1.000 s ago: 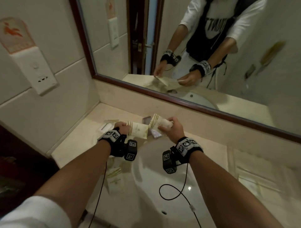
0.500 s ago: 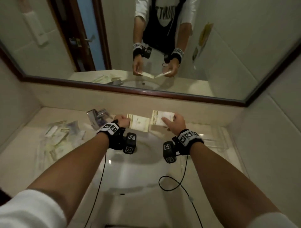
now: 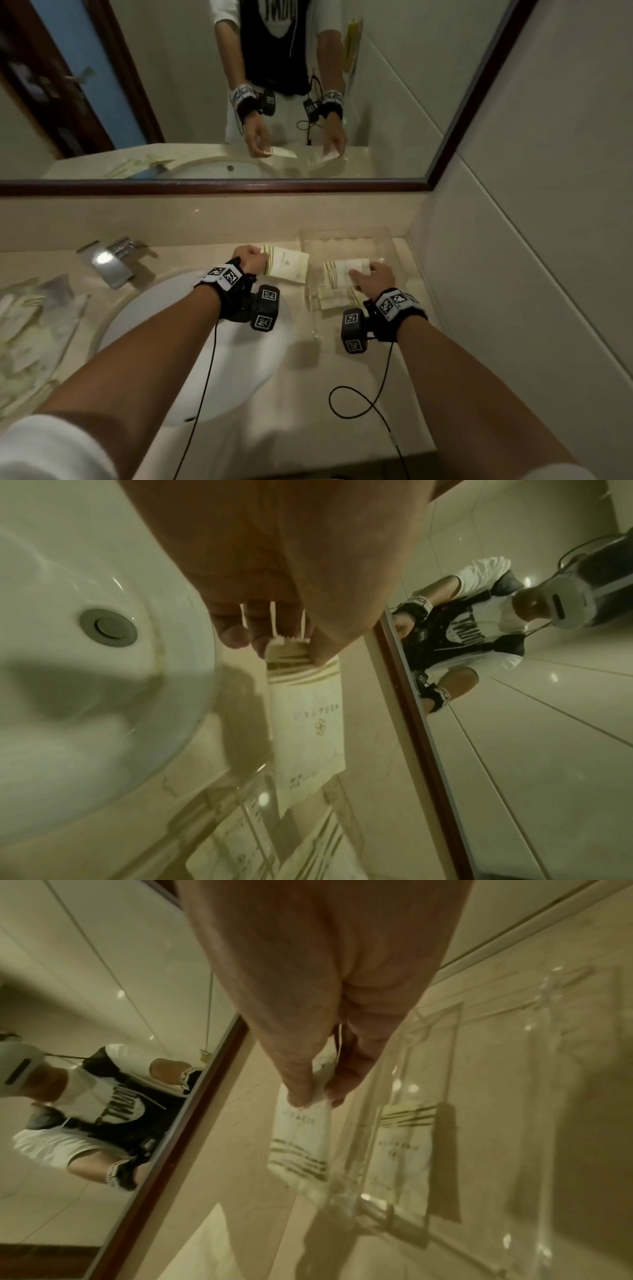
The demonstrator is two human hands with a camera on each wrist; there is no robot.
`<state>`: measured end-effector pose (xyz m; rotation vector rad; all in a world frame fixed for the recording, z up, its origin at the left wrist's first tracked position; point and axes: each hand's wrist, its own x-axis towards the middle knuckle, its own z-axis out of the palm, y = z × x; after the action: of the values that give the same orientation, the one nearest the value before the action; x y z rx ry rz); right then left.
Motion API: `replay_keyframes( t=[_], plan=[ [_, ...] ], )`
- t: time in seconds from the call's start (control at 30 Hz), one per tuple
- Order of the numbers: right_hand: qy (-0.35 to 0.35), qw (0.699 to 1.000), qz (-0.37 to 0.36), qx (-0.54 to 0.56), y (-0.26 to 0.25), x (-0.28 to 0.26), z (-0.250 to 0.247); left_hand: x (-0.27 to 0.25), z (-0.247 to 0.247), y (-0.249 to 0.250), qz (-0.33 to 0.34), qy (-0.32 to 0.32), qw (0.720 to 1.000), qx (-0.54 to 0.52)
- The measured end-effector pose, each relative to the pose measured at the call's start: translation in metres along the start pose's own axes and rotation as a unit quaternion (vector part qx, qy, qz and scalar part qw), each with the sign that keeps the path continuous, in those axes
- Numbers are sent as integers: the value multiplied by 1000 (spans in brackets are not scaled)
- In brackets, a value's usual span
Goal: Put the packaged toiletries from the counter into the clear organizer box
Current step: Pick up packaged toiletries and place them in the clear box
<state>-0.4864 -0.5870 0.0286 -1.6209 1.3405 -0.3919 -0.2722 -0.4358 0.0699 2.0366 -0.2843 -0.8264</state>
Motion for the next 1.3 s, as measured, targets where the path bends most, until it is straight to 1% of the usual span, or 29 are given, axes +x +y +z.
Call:
replay_keyframes(
  t=[0.07,0.2,0.3,0.5,0.57,0.7,0.83,0.9,1.17,1.3],
  plan=[
    [7,999,53,-7,23,8,-7,-2,14,1,-4,-4,1000,4],
    [-25,992,124,-13,56,19,-5,-3,30,1,-14,-11,1000,9],
    [-44,988,147,0,58,12,-2,0,35,-4,-20,-10,1000,13],
    [-83,980,181,-1,66,19,18,8,32,-15,-34,10,999,15],
    [-75,978,193,8,70,21,24,12,30,-18,-36,17,999,22],
    [-44,981,189,13,68,23,33,20,28,-24,-45,29,998,30],
    [-8,984,180,-4,63,19,35,26,26,-29,-56,25,997,45],
    [-1,983,183,-7,62,19,36,28,25,-31,-57,25,997,47],
    [-12,984,177,-27,66,26,55,33,25,-33,-56,18,997,44],
    [-22,982,186,-10,60,28,56,34,27,-33,-63,2,997,51]
  ],
)
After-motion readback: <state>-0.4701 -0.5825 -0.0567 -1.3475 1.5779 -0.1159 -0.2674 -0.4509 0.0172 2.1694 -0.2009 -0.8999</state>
